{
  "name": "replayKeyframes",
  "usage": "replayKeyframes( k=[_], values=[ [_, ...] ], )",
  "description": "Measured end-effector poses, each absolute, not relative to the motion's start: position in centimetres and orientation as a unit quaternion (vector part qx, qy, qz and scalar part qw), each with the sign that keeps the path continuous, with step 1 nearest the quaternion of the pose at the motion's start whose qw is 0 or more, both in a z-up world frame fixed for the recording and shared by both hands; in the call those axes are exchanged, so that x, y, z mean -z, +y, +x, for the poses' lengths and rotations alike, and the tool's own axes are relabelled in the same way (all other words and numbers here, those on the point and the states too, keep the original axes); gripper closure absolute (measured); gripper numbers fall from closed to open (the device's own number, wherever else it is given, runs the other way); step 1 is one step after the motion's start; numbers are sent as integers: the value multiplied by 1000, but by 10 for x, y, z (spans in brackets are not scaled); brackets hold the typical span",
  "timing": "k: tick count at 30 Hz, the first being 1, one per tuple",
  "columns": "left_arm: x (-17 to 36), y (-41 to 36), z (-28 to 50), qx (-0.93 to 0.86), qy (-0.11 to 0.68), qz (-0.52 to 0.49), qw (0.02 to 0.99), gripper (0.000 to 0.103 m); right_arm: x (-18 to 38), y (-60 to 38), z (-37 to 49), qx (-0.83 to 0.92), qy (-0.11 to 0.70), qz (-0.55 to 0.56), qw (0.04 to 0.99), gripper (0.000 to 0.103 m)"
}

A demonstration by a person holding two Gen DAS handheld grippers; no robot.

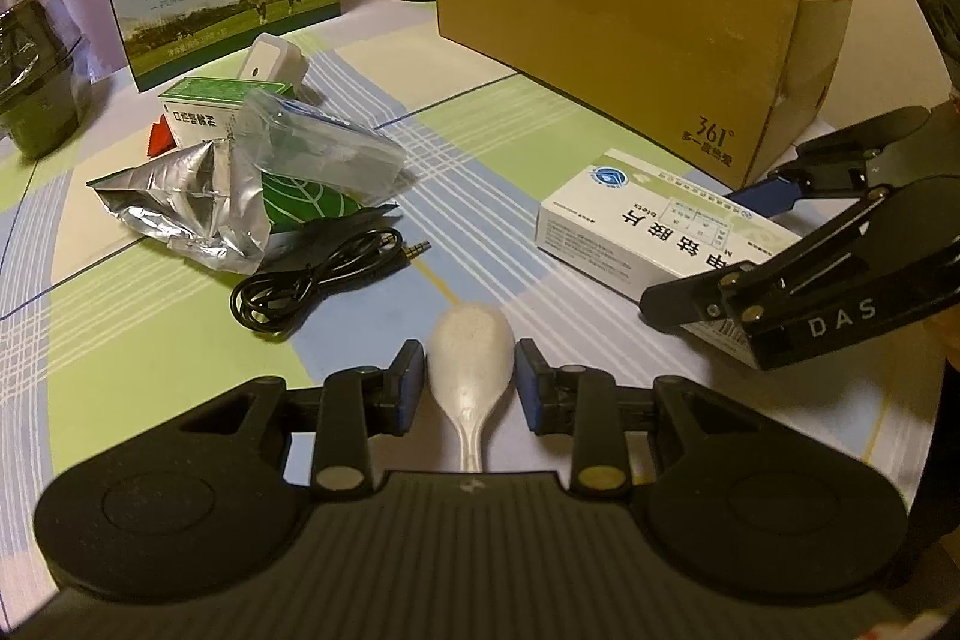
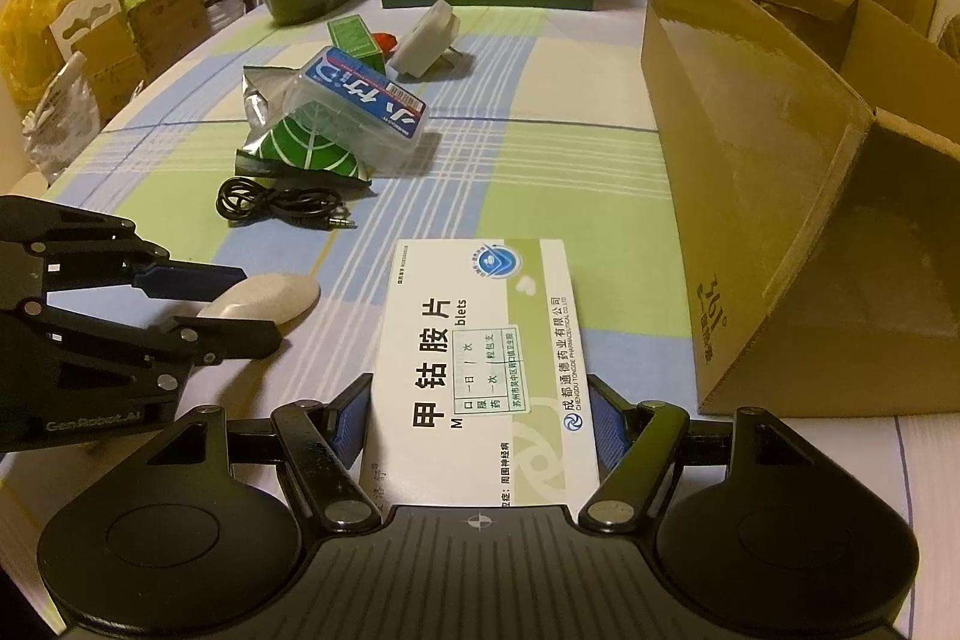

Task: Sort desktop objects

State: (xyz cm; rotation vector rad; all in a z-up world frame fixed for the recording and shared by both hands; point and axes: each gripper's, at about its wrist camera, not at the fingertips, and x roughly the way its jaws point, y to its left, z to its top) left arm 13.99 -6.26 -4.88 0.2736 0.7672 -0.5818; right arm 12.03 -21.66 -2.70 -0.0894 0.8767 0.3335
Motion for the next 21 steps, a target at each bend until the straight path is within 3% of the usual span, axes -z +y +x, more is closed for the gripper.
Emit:
replayKeyframes(
  k=[21],
  values=[
    [18, -54, 135, 274, 352, 83, 891, 77, 14, -215, 115, -152, 390, -35, 908, 35]
  ],
)
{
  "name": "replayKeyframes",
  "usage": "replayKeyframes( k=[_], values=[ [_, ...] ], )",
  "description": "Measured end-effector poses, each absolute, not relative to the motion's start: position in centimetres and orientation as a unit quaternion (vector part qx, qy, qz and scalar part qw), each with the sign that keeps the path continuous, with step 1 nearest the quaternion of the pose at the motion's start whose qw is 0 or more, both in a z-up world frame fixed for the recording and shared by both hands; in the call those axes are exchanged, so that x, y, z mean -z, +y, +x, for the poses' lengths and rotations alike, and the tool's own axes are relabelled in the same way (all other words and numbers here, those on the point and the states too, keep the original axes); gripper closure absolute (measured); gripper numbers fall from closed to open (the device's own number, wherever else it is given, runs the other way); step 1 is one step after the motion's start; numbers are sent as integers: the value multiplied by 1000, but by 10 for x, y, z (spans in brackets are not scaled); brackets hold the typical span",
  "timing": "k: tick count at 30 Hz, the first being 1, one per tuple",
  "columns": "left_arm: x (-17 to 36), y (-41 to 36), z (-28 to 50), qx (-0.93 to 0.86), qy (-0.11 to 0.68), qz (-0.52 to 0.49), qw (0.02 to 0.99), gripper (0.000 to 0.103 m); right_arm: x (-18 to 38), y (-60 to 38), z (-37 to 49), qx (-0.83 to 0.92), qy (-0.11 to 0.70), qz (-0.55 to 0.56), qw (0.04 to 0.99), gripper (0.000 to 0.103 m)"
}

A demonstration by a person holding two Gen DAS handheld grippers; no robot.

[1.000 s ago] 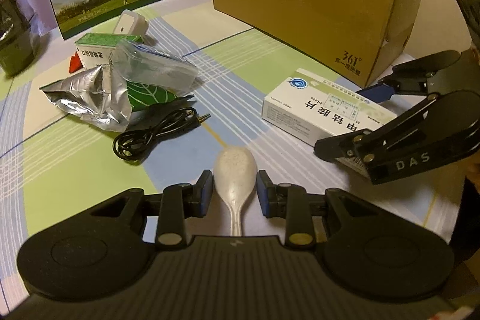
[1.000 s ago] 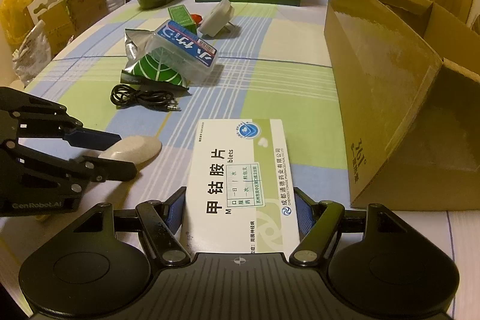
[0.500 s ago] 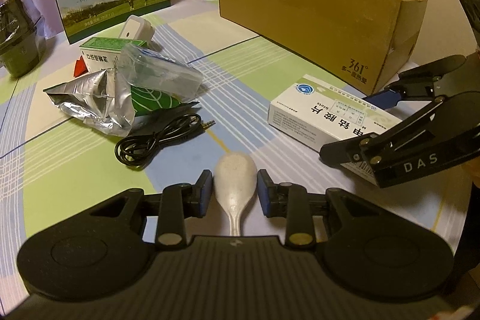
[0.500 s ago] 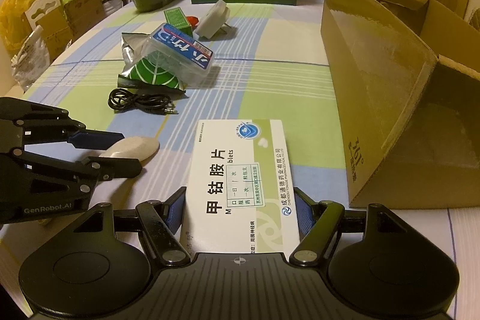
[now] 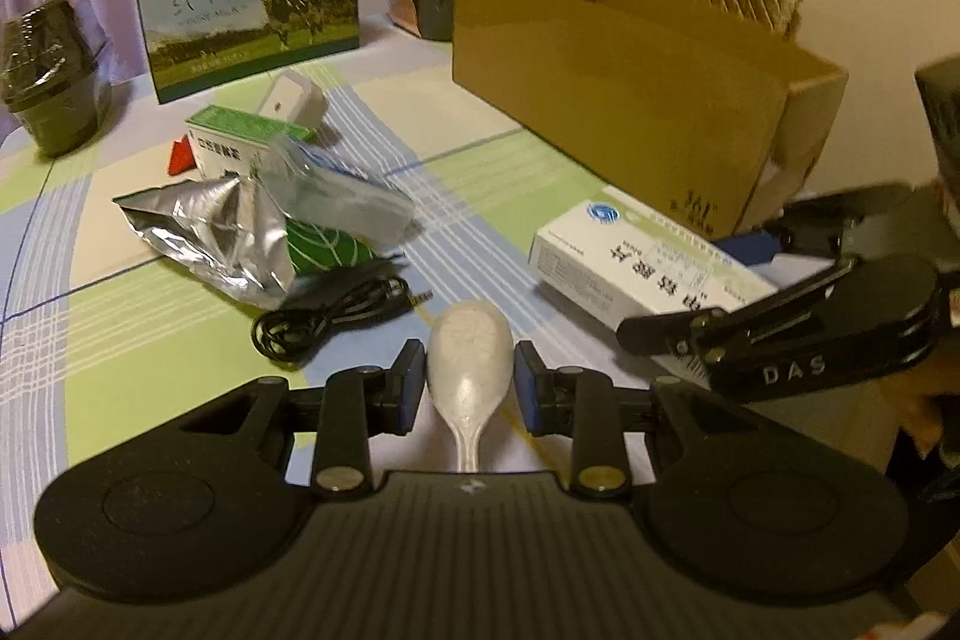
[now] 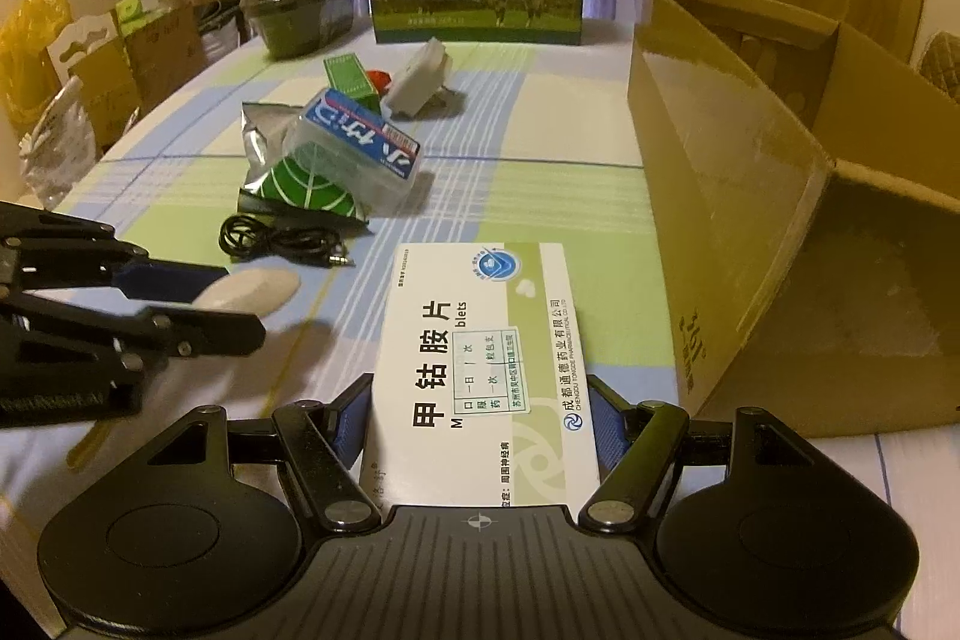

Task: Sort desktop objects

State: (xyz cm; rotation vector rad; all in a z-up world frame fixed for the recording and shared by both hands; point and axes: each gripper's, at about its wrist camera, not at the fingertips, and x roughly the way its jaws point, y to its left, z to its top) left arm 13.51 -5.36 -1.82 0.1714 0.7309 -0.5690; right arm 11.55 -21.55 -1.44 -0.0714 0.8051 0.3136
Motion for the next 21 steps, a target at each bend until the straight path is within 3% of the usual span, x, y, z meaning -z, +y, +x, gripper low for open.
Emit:
replayKeyframes(
  k=[21],
  values=[
    [-40, -55, 125, 238, 316, 48, 917, 77, -53, -215, 101, -156, 311, -32, 937, 35]
  ],
)
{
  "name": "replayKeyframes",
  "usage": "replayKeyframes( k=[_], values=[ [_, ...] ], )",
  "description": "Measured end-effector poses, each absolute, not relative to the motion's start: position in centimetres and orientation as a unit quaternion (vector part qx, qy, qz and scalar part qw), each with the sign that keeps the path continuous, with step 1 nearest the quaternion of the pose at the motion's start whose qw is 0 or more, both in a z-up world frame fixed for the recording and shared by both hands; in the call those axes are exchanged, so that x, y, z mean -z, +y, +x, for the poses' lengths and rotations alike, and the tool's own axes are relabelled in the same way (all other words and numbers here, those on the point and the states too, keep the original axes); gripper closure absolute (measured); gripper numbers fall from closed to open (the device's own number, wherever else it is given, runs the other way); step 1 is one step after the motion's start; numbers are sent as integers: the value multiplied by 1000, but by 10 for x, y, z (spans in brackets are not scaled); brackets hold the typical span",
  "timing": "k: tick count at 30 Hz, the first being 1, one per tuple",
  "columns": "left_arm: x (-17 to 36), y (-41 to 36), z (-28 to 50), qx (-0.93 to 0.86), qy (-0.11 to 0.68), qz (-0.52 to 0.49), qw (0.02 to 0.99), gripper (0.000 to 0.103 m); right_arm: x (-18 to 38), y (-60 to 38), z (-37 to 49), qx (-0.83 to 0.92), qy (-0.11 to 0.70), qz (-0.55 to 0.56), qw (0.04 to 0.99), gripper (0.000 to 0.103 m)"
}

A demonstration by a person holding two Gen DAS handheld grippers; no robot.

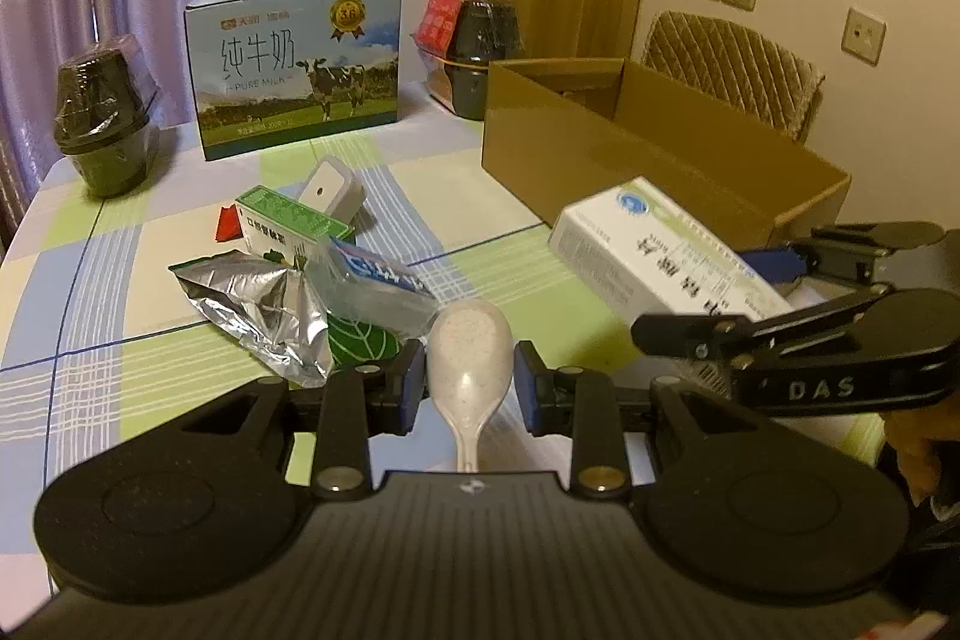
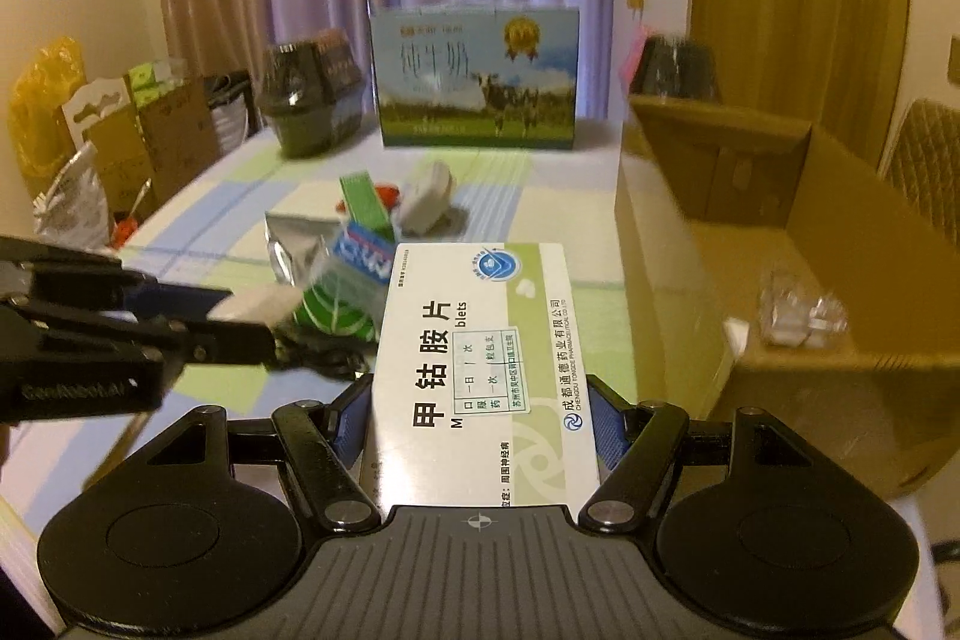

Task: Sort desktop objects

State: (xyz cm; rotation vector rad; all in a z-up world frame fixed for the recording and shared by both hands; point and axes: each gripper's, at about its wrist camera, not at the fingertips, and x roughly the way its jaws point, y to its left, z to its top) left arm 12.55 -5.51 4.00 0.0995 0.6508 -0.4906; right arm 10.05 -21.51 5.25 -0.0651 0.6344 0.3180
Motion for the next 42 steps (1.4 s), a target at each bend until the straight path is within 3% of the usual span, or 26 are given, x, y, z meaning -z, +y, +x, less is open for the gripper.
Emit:
replayKeyframes(
  k=[10, 22, 30, 42],
  values=[
    [-91, -98, 129, 262, 306, 32, 915, 77, -114, -261, 109, -122, 280, -21, 952, 35],
    [-137, -201, 169, 306, 296, 16, 905, 77, -144, -359, 147, -72, 289, 14, 955, 35],
    [-134, -260, 214, 304, 314, -16, 899, 77, -139, -408, 177, -50, 297, 28, 953, 35],
    [-93, -287, 260, 283, 353, -60, 890, 76, -104, -425, 206, -53, 330, 49, 941, 35]
  ],
)
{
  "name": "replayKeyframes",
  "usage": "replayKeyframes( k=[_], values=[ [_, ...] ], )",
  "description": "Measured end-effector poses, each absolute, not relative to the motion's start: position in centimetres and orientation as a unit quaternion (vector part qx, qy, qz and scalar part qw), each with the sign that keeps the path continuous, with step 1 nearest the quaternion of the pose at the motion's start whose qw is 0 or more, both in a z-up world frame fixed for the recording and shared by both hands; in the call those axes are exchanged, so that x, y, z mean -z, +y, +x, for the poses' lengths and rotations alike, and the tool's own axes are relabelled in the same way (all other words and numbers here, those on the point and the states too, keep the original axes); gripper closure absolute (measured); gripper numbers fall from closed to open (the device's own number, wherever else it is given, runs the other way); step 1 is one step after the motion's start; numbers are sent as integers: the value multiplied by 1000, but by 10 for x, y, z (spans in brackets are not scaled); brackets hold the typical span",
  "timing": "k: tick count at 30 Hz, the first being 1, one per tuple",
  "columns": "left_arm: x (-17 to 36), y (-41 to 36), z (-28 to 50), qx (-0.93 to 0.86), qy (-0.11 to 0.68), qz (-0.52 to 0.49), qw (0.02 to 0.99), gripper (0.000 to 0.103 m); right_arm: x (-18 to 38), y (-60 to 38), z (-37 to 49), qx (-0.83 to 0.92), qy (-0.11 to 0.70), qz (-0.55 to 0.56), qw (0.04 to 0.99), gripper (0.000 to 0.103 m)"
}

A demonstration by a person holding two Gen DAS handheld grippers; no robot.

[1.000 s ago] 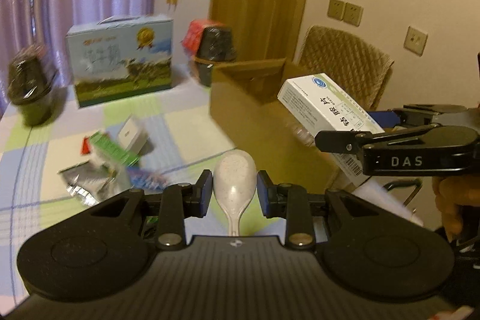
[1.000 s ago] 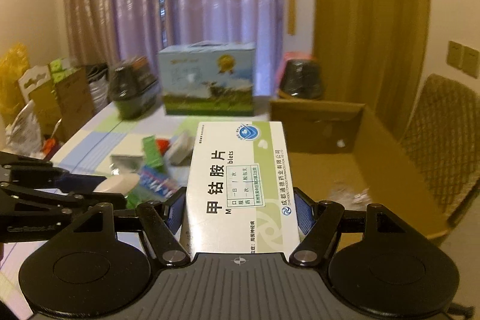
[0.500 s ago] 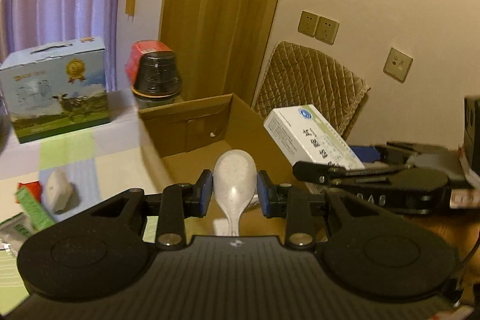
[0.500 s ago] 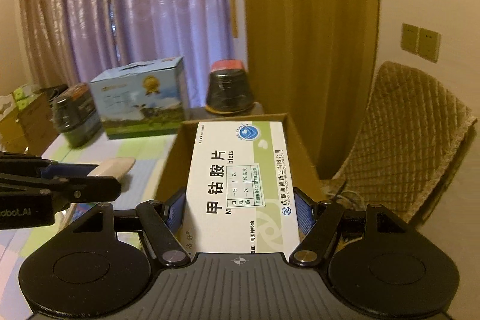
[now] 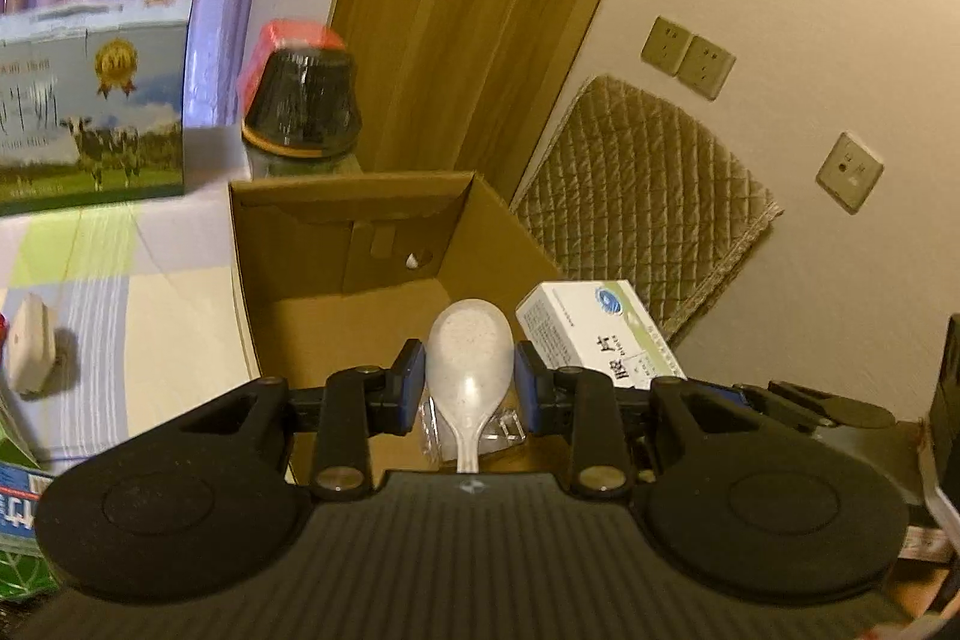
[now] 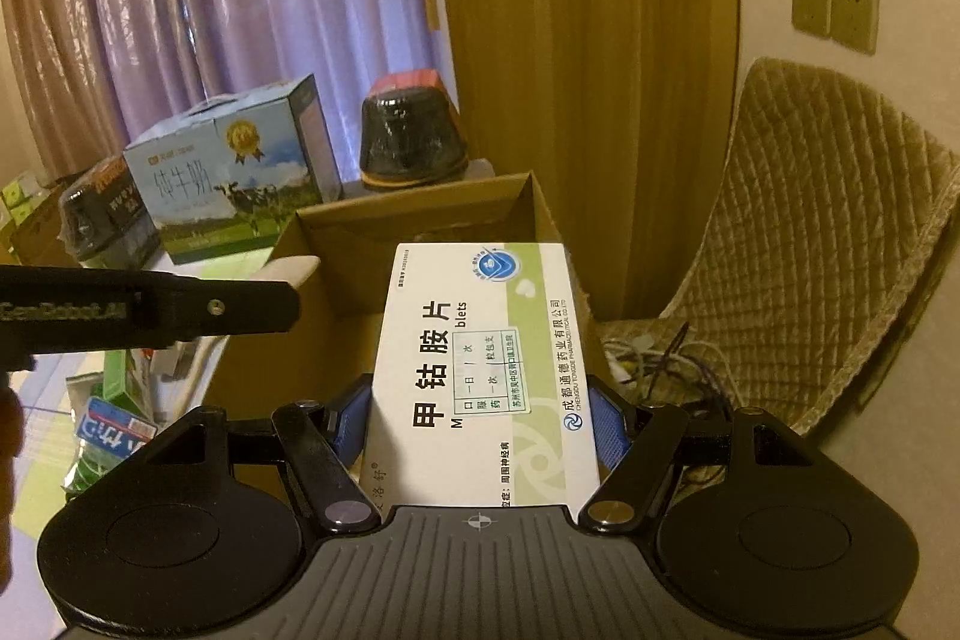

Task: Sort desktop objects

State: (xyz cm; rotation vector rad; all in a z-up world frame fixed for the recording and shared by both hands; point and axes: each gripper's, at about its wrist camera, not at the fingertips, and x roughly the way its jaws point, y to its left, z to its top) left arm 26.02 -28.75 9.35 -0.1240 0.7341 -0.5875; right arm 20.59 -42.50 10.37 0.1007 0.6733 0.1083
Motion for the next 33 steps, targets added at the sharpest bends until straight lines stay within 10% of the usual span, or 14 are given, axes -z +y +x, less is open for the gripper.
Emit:
replayKeyframes(
  k=[26, 33],
  values=[
    [-96, -196, 219, 220, 336, -62, 914, 64, -110, -408, 197, -63, 331, 63, 939, 31],
    [-98, -148, 181, 190, 331, -54, 923, 40, -134, -393, 160, -74, 306, 86, 945, 21]
  ],
)
